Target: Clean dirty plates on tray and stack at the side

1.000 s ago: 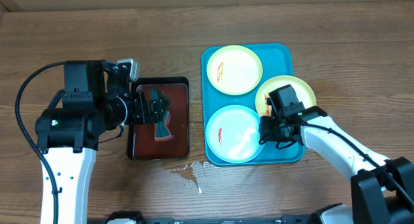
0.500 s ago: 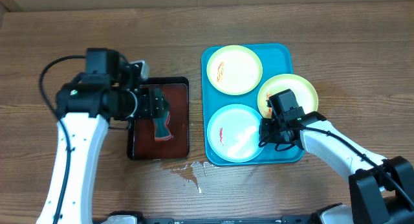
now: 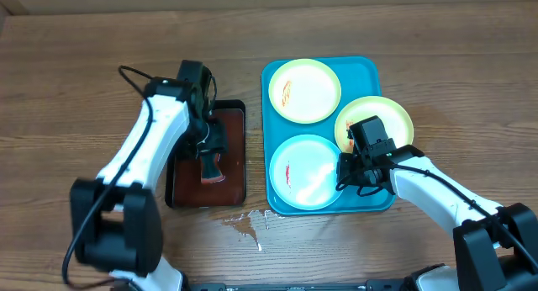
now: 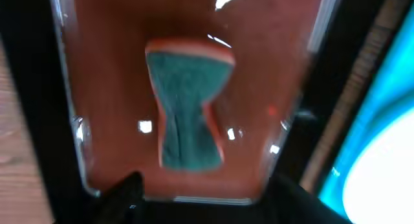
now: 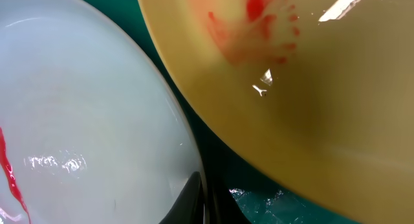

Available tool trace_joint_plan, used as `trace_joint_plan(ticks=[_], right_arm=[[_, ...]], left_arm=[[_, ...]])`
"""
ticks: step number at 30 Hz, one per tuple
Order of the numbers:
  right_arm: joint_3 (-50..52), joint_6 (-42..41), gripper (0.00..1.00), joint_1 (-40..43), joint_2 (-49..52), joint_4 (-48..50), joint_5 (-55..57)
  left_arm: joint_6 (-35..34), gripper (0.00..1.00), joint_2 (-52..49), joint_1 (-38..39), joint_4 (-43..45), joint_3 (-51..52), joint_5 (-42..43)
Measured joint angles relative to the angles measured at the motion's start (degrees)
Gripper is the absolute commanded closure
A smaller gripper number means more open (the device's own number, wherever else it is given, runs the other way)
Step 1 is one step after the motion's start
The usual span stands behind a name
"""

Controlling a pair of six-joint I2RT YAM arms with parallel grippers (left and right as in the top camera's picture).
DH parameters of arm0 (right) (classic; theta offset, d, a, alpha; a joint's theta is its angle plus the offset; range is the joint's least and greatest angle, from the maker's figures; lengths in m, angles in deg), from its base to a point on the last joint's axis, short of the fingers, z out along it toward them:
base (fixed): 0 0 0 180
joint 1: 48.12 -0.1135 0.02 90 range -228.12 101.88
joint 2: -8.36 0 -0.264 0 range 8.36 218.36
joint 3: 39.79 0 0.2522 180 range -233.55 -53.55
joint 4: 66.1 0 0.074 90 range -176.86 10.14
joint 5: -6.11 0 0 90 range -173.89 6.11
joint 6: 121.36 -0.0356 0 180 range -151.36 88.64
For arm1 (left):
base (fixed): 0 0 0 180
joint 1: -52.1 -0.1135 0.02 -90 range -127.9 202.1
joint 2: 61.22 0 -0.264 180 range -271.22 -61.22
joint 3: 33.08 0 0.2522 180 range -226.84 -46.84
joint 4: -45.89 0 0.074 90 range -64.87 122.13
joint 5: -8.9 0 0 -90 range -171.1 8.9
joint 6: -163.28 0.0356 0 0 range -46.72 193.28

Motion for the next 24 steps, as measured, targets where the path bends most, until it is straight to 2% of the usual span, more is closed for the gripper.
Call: trace_joint_plan(ticks=[2, 3, 6, 9, 14, 15, 19, 21, 24], right_arm=[[0.0, 0.0, 0.96, 0.0, 0.0, 0.0, 0.0], [0.0, 0.0, 0.96, 0.0, 0.0, 0.0, 0.0], [0.0, 0.0, 0.96, 0.0, 0.0, 0.0, 0.0], [0.0, -0.2, 0.96, 0.0, 0.0, 0.1, 0.0], [0.0, -0.2, 0.96, 0.0, 0.0, 0.1, 0.1], [0.0, -0.2, 0.95, 0.0, 0.0, 0.1, 0.0], [0.0, -0.2, 0.96, 0.0, 0.0, 0.1, 0.1], [0.0, -0.2, 0.96, 0.0, 0.0, 0.1, 0.1], [0.0, -0.2, 0.95, 0.0, 0.0, 0.1, 0.2]], left_arm=[[-0.7, 0.62, -3.1, -0.3, 0.8, 0.0, 0.1], [-0.8, 0.65, -4.2, -0.4, 1.1, 0.0, 0.3], [-0.6, 0.66, -7.4, -0.5, 2.3, 0.0, 0.7], [-0.5, 0.71, -9.2, -0.4, 3.0, 0.0, 0.7], [0.1, 0.75, -10.1, -0.4, 3.3, 0.0, 0.7], [0.2, 0.73, -10.1, -0.4, 3.1, 0.0, 0.9], [1.3, 0.47, -10.1, -0.4, 2.1, 0.0, 1.4], [1.5, 0.43, -10.1, -0.4, 1.1, 0.0, 1.1], [1.4, 0.44, -10.1, -0.4, 0.7, 0.0, -0.3]])
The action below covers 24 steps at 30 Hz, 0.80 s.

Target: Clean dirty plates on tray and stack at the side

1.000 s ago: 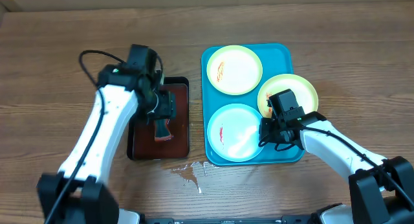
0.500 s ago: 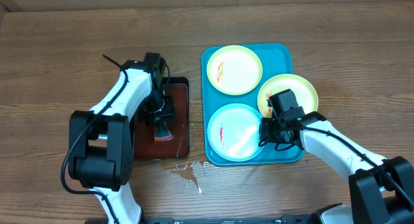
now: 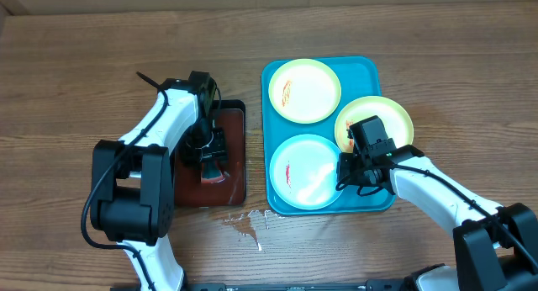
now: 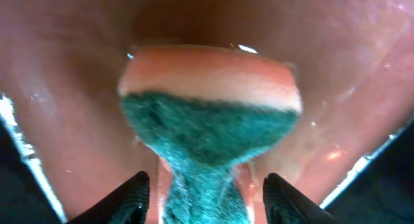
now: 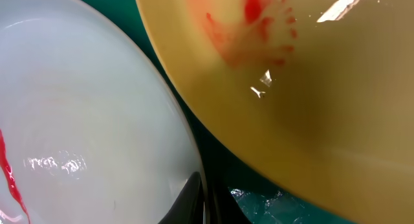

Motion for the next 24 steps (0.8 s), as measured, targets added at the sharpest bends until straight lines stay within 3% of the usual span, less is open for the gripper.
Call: trace_joint_plan(ticks=[5, 7, 8, 19, 24], right_arm=[[0.0, 0.0, 0.96, 0.0, 0.0, 0.0, 0.0], [0.0, 0.0, 0.96, 0.0, 0.0, 0.0, 0.0], [0.0, 0.0, 0.96, 0.0, 0.0, 0.0, 0.0], [0.0, 0.0, 0.96, 0.0, 0.0, 0.0, 0.0], [0.0, 0.0, 0.96, 0.0, 0.0, 0.0, 0.0]], left_arm=[[0.1, 0.66, 0.0, 0.0, 2.4, 0.2, -2.7], [-0.1, 0.90, 0.0, 0.0, 4.7, 1.0, -3.0], [-0.1, 0.96, 0.0, 0.0, 5.6, 1.6, -3.1], [-0.2, 0.96, 1.6, 0.1, 6.6, 2.8, -2.0], [0.2, 0.96, 7.5, 0.1, 4.7, 2.4, -1.6]])
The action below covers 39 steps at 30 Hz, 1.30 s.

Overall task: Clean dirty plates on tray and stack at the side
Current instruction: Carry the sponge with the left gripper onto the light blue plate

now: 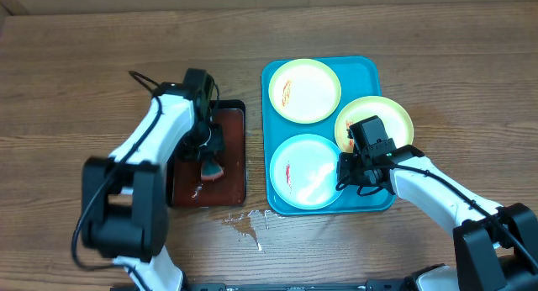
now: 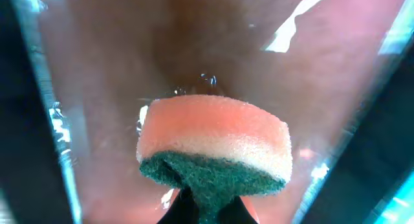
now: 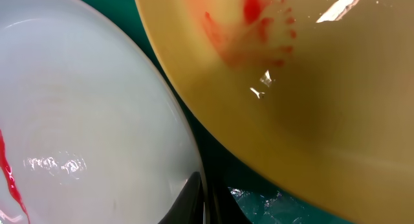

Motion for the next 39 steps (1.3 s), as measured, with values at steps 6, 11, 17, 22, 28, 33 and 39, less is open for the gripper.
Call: trace_joint_plan(ticks=[6, 11, 17, 22, 28, 33, 39], right_arm=[[0.0, 0.0, 0.96, 0.0, 0.0, 0.0, 0.0], [0.0, 0.0, 0.96, 0.0, 0.0, 0.0, 0.0], [0.0, 0.0, 0.95, 0.0, 0.0, 0.0, 0.0], [0.0, 0.0, 0.95, 0.0, 0.0, 0.0, 0.0], [0.0, 0.0, 0.95, 0.0, 0.0, 0.0, 0.0], [0.0, 0.0, 0.95, 0.0, 0.0, 0.0, 0.0], [0.0, 0.0, 0.95, 0.0, 0.0, 0.0, 0.0]], left_arm=[[0.9, 0.96, 8.8, 0.0, 0.0, -1.7, -2.9], [0.9, 0.96, 7.6, 0.0, -0.1, -1.9, -4.8], [0.9, 0.96, 4.4, 0.0, 0.1, -1.9, -4.1], [1.7, 0.96, 4.4, 0.5, -1.3, -2.7, 0.3], [2.4, 0.96, 4.4, 7.3, -1.4, -8.6, 6.2], [-0.3, 0.96, 4.4, 16.9, 6.2, -9.4, 9.0], [-8.1, 0.96, 1.2, 25.3, 10.0, -9.4, 9.9]])
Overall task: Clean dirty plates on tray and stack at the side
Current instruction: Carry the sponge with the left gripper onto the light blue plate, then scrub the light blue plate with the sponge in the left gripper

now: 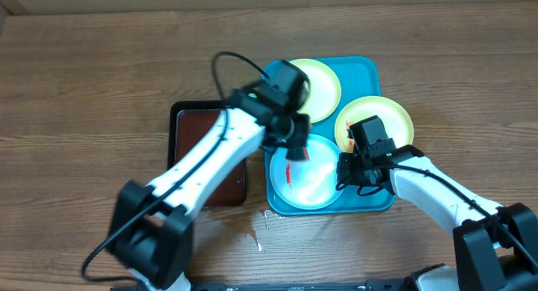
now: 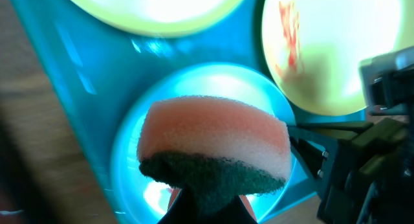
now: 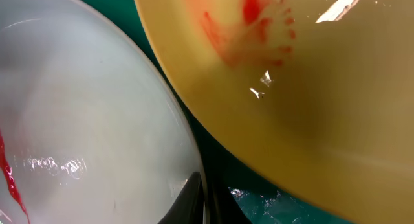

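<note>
Three smeared plates lie on the blue tray [image 1: 377, 71]: a yellow-green plate [image 1: 304, 89] at the back, a second yellow-green plate [image 1: 378, 116] to the right, and a white plate [image 1: 315, 182] in front with a red streak. My left gripper [image 1: 296, 146] hangs over the white plate [image 2: 139, 162], shut on the pink-and-green sponge [image 2: 213, 143]. My right gripper [image 1: 343, 175] is shut on the white plate's right rim [image 3: 187, 153], one dark finger [image 3: 187, 198] lying on the plate's inner side. The red smear on the right plate [image 3: 259, 30] shows close up.
A black-rimmed dish of brownish water [image 1: 195, 123] stands left of the tray, partly under my left arm. A small puddle [image 1: 244, 224] wets the wood in front of it. Bare wooden table lies all around.
My left gripper has left the water dish with the sponge and is now over the white plate on the tray. The right gripper still holds that plate's rim.
The sponge lay in the water dish with my left gripper open above it. Then the open fingers were down either side of it, then shut on it and holding it above the water. Now it hangs over the white plate, whose rim the right gripper held throughout.
</note>
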Available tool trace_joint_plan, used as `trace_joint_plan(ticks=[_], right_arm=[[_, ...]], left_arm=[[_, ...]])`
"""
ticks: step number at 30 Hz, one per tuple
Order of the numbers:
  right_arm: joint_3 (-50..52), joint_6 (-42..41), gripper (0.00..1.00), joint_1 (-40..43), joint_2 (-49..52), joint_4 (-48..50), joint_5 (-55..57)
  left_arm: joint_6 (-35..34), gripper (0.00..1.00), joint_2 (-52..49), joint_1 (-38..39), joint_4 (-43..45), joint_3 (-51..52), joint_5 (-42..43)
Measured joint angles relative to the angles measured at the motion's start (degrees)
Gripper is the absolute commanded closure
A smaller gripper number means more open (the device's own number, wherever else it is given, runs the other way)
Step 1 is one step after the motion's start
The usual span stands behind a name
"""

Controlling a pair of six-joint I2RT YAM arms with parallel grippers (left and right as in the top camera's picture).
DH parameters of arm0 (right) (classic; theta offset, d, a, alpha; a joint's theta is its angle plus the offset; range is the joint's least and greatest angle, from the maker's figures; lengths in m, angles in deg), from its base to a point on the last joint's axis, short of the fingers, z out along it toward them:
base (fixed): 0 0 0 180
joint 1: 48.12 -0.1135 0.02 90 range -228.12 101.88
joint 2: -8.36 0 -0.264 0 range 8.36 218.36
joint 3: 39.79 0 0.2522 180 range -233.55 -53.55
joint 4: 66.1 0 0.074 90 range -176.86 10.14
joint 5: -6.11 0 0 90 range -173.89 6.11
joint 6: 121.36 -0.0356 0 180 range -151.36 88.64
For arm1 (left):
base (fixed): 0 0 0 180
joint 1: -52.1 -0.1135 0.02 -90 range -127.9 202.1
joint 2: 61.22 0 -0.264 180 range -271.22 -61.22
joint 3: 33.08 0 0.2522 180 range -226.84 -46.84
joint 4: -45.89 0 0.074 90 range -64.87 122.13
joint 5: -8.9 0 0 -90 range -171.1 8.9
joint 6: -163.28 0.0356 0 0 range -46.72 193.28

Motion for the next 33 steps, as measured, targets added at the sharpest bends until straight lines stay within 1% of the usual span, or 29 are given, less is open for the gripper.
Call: trace_joint_plan(ticks=[5, 10, 13, 19, 27, 30, 33], right_arm=[[0.0, 0.0, 0.95, 0.0, 0.0, 0.0, 0.0], [0.0, 0.0, 0.95, 0.0, 0.0, 0.0, 0.0], [0.0, 0.0, 0.95, 0.0, 0.0, 0.0, 0.0], [0.0, 0.0, 0.95, -0.2, 0.0, 0.0, -0.1], [0.0, 0.0, 0.95, -0.2, 0.0, 0.1, -0.1], [0.0, 0.0, 0.95, -0.2, 0.0, 0.3, -0.5], [0.0, 0.0, 0.95, -0.3, 0.0, 0.5, -0.5]], left_arm=[[-5.4, 0.96, -9.0, 1.3, 2.3, 0.0, 0.9], [-7.8, 0.96, -14.3, 1.3, 2.5, 0.0, 2.0], [-9.0, 0.96, -14.4, 1.0, 1.8, -0.1, 2.2], [-9.6, 0.96, -14.4, -0.2, -3.2, -0.3, 0.6], [-9.5, 0.96, -14.4, -0.6, -8.3, -0.9, -4.5], [-9.0, 0.96, -14.4, -0.6, -10.6, -1.2, -7.7], [-6.8, 0.96, -14.4, -0.6, -10.1, -1.2, -8.7]])
